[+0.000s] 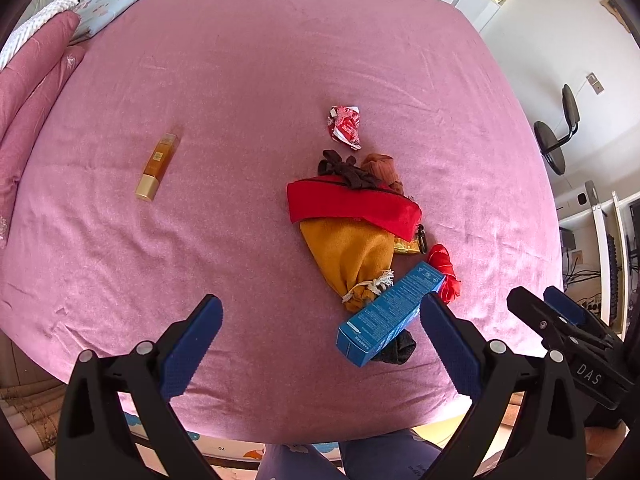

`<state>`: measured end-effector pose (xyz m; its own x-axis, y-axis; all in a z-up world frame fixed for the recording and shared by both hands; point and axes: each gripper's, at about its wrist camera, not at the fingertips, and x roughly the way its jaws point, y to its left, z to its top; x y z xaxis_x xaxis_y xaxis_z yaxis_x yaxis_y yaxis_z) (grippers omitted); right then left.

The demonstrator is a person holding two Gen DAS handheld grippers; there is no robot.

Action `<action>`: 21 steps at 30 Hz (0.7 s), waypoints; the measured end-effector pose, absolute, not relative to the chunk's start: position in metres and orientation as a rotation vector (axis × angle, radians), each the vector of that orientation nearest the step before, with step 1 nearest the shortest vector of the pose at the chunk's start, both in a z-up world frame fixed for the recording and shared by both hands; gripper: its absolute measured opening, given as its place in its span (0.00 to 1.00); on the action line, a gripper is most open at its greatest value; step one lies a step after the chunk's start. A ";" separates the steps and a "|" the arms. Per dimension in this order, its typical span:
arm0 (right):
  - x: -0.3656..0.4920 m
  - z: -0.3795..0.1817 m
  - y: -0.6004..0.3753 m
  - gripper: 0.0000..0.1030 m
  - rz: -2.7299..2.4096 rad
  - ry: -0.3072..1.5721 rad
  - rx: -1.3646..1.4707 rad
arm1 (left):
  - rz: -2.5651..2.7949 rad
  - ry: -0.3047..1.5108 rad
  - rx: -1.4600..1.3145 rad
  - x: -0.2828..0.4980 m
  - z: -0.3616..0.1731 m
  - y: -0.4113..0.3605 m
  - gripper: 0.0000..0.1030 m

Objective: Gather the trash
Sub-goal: 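Move both tools toward the pile of items on the bed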

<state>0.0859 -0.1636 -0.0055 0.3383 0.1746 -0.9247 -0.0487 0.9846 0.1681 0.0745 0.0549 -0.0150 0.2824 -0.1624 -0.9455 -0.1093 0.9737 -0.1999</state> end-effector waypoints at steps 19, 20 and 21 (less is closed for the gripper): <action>0.111 -0.021 -0.172 0.92 0.216 1.283 0.134 | -0.031 1.351 -0.275 0.089 -0.033 0.038 0.96; 0.112 -0.022 -0.172 0.92 0.218 1.287 0.135 | -0.033 1.352 -0.273 0.089 -0.033 0.037 0.96; 0.112 -0.022 -0.172 0.92 0.218 1.289 0.135 | -0.035 1.354 -0.271 0.089 -0.034 0.037 0.96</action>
